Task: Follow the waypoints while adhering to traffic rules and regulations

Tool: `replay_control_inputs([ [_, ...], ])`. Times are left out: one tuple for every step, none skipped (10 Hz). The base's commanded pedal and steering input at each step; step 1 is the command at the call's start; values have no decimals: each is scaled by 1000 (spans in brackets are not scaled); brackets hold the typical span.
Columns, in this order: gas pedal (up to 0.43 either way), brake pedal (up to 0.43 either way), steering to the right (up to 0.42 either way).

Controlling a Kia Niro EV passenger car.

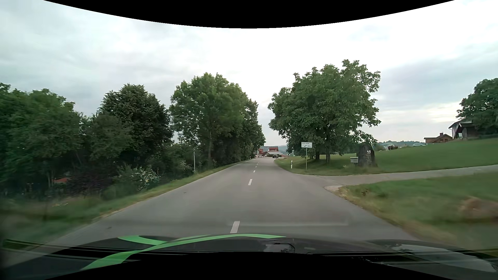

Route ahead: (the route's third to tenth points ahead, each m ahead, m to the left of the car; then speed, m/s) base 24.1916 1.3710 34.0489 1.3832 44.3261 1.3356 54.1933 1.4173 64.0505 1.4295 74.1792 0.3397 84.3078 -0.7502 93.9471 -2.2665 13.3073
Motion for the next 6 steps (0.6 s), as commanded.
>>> replay_control_inputs([
  [370,0,17],
  [370,0,10],
  [370,0,5],
  [370,0,4],
  [370,0,4],
  [370,0,3],
])
